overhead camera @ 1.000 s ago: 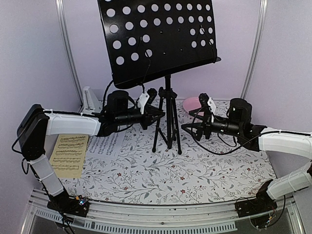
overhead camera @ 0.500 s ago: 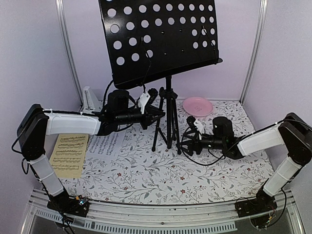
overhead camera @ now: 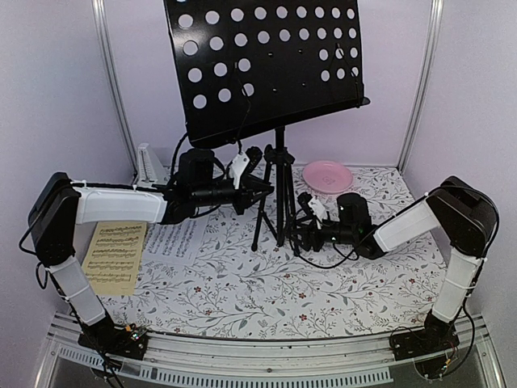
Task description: Set up the instrument practice props
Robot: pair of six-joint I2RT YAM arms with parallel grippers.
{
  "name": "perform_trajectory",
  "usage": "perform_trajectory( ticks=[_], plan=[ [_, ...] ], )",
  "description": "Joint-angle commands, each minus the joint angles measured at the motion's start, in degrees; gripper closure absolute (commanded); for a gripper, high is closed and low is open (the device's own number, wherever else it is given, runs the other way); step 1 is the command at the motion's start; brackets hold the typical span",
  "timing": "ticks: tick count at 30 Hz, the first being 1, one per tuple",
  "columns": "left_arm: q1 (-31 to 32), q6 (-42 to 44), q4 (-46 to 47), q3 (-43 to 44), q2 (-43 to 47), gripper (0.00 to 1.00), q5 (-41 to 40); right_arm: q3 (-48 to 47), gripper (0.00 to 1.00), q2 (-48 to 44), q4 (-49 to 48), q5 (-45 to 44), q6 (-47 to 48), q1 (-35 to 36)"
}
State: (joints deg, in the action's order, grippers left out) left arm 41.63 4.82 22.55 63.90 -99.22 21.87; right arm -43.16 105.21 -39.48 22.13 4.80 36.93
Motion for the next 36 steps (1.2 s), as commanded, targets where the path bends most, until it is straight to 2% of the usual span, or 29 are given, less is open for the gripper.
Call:
perform_trajectory(
  ticks=[1, 6, 9, 18, 29, 36],
  plan=[
    [-0.93, 3.77, -1.37, 1.77, 1.42, 1.00, -4.40, -1.69, 0.52, 1.15, -1.69, -0.09, 0.29, -0.36],
    [-0.98, 4.14, -2.19, 2.08, 1.85, 1.00, -4.83, -0.64, 0.85, -1.32, -1.22, -0.60, -1.12, -0.36],
    [-0.98, 4.80, -2.75, 2.18, 2.07, 1.00, -5.30, 0.42, 0.99, -3.37, -0.93, -1.31, -1.58, -0.36],
    [-1.41, 7.28, -5.79, 2.62, 4.31, 1.00, -6.66, 4.56, 1.00, -7.94, 0.37, -1.64, -4.24, -0.28],
    [-1.65, 8.70, -6.55, -0.92, 7.64, 1.00, -8.17, 10.18, 1.00, -13.63, 3.12, -2.88, -7.63, 1.48],
    [-1.39, 7.09, -5.63, -3.73, 9.46, 0.98, -5.88, 11.32, 1.00, -13.58, 3.54, -2.01, -9.39, 2.46]
  ],
)
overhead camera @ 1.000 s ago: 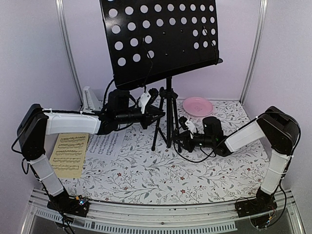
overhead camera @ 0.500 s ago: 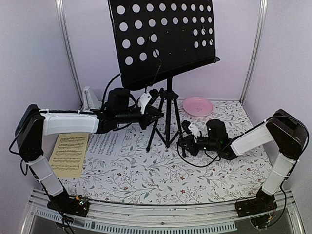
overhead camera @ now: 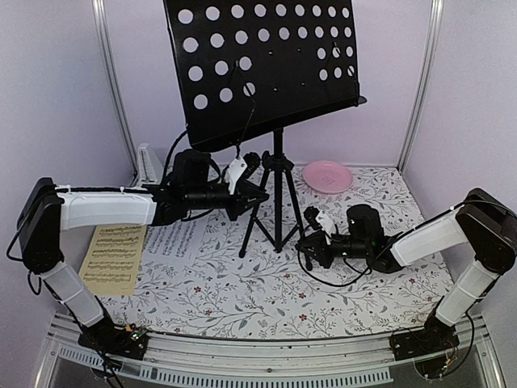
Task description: Set up the instrument practice props
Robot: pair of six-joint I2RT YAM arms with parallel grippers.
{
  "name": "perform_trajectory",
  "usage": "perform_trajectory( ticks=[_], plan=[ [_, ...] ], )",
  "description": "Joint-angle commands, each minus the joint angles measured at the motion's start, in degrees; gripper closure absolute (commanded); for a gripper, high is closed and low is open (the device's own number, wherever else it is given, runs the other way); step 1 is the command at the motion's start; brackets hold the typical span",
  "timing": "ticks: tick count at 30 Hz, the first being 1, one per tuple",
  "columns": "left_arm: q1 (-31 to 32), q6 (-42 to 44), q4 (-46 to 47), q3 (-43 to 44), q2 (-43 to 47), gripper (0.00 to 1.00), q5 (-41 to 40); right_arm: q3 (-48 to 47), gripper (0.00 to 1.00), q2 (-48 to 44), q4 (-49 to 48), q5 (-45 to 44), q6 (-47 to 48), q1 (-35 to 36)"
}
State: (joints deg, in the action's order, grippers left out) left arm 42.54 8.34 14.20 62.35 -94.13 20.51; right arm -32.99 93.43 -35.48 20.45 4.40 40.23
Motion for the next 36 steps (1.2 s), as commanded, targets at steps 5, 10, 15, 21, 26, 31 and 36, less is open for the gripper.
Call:
perform_trajectory(
  ticks=[5, 10, 15, 21, 26, 31, 36],
  plan=[
    [-1.84, 2.06, 4.23, -5.00, 6.04, 0.79, -2.37, -0.10, 1.00, 0.49, -0.84, -0.49, -9.41, 2.15],
    [-1.24, 0.51, 6.29, -9.39, 8.36, 0.50, -0.97, 0.06, 1.00, 0.75, -1.42, -0.57, -10.34, 2.58],
    [-1.16, -1.36, 12.72, -18.97, 12.82, 0.35, 0.08, 0.27, 1.00, 0.76, -1.43, -0.34, -10.63, 2.74],
    [-0.40, -2.47, 19.21, -25.77, 10.16, 0.33, -1.96, -0.05, 1.00, 1.05, -1.28, -0.59, -10.45, 3.46],
    [0.23, 0.30, 16.73, -21.16, 3.20, 0.34, -3.30, -0.77, 1.00, 1.53, -0.41, -1.22, -9.74, 4.60],
    [0.43, 2.43, 15.13, -17.55, -1.36, 0.39, -2.11, -1.68, 1.00, 2.01, 0.76, -2.33, -9.28, 5.90],
    [0.61, 3.41, 13.05, -16.16, -3.06, 0.61, -3.67, -2.69, 1.00, 2.35, 2.09, -3.67, -9.06, 7.00]
  ],
)
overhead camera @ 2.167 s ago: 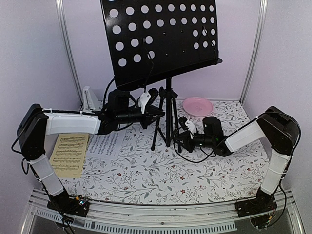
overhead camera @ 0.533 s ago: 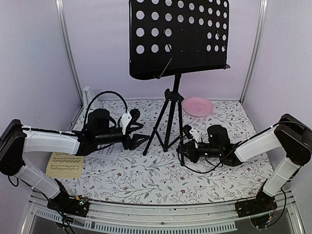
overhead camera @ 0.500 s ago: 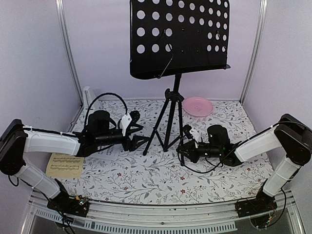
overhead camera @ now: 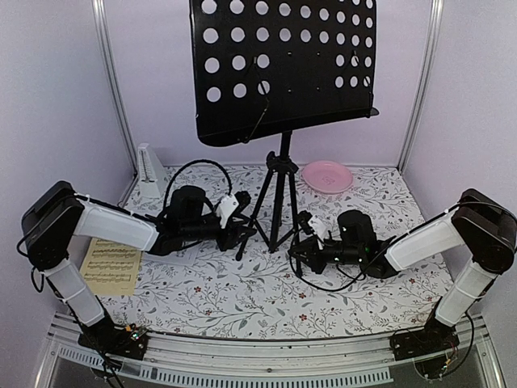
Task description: Set up the instrument practice props
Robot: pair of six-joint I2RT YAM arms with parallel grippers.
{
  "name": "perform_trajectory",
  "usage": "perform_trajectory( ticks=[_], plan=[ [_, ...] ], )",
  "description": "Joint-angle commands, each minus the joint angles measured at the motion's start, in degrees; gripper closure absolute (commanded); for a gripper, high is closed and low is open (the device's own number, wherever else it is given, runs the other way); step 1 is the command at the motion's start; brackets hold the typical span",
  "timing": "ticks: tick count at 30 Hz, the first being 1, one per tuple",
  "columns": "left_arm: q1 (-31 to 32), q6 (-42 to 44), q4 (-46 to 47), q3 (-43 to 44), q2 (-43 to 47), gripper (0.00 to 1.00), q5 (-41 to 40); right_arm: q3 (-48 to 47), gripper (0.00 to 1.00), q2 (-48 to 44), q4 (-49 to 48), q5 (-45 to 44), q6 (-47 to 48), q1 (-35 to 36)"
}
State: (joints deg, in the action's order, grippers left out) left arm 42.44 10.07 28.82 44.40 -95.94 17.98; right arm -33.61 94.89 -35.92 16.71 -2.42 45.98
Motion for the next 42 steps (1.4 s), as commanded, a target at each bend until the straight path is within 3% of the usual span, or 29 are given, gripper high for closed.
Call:
perform_trajectory(
  ticks=[1, 5, 10, 15, 23, 29, 37, 42],
  plan=[
    [0.66, 1.86, -2.53, 1.90, -1.39, 0.68, -1.73, -2.34, 1.00, 0.86, 3.16, -0.37, -2.24, 1.41],
    [0.42, 3.82, -8.19, 1.12, -0.12, 0.89, -3.40, -3.33, 1.00, -0.70, 7.40, -2.87, -2.74, 1.94],
    [-2.06, 4.58, -12.62, -2.80, 4.62, 0.99, -3.71, -3.32, 1.00, -4.67, 13.12, -6.42, -4.98, 3.11],
    [-4.99, 4.04, -14.37, -3.93, 6.76, 1.00, -1.50, -1.80, 1.00, -5.74, 15.74, -8.99, -6.88, 4.58],
    [-5.57, 7.43, -27.27, 0.97, 7.50, 1.00, -5.50, 3.43, 1.00, -10.71, 19.08, -10.95, -10.86, 4.98],
    [-6.00, 7.91, -29.60, -0.37, 7.23, 1.00, -6.24, 3.04, 1.00, -12.48, 22.34, -9.96, -10.79, 6.58],
    [-8.65, 9.63, -37.48, 2.84, 3.06, 1.00, -8.37, -1.38, 1.00, -6.47, 22.10, -10.34, -11.15, 12.98],
    [-10.16, 11.64, -40.89, 2.73, 5.94, 1.00, -8.74, -0.60, 1.00, -5.11, 20.32, -9.34, -12.47, 14.47]
  ],
)
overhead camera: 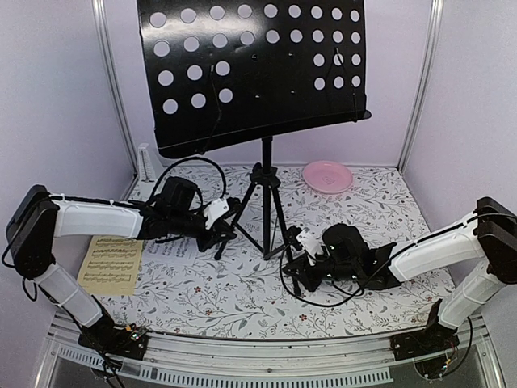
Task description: Set up the instrument practice props
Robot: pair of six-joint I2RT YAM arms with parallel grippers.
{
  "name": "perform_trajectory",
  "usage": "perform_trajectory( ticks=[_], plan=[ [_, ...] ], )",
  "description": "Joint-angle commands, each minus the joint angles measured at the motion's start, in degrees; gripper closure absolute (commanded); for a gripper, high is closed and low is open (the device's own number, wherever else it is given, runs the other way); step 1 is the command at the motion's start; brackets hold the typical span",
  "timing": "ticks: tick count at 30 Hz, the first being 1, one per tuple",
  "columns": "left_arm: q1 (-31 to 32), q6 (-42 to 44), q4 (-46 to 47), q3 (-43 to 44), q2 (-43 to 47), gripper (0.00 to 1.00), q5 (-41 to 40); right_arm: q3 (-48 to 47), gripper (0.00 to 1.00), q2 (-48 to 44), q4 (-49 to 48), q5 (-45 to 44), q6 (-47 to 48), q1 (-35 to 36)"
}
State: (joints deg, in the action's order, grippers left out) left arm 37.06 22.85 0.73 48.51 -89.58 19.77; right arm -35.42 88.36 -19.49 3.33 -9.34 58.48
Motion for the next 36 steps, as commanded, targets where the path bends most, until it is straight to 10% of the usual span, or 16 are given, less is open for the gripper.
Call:
perform_trajectory(
  ticks=[1, 27, 36],
  plan=[
    [-5.06, -0.56, -12.92, -1.74, 0.25, 1.00, -10.78, 1.37, 1.00, 1.51, 3.78, 4.38, -5.65, 1.99],
    [-12.28, 2.81, -14.74, 2.35, -4.96, 1.00, -12.05, -2.53, 1.00, 1.40, 7.65, 1.89, -9.02, 6.82],
    [-10.60, 3.75, -12.48, 2.95, -2.96, 1.00, -12.32, -4.56, 0.76, 4.56, 5.34, 2.79, -8.89, 8.85]
  ],
)
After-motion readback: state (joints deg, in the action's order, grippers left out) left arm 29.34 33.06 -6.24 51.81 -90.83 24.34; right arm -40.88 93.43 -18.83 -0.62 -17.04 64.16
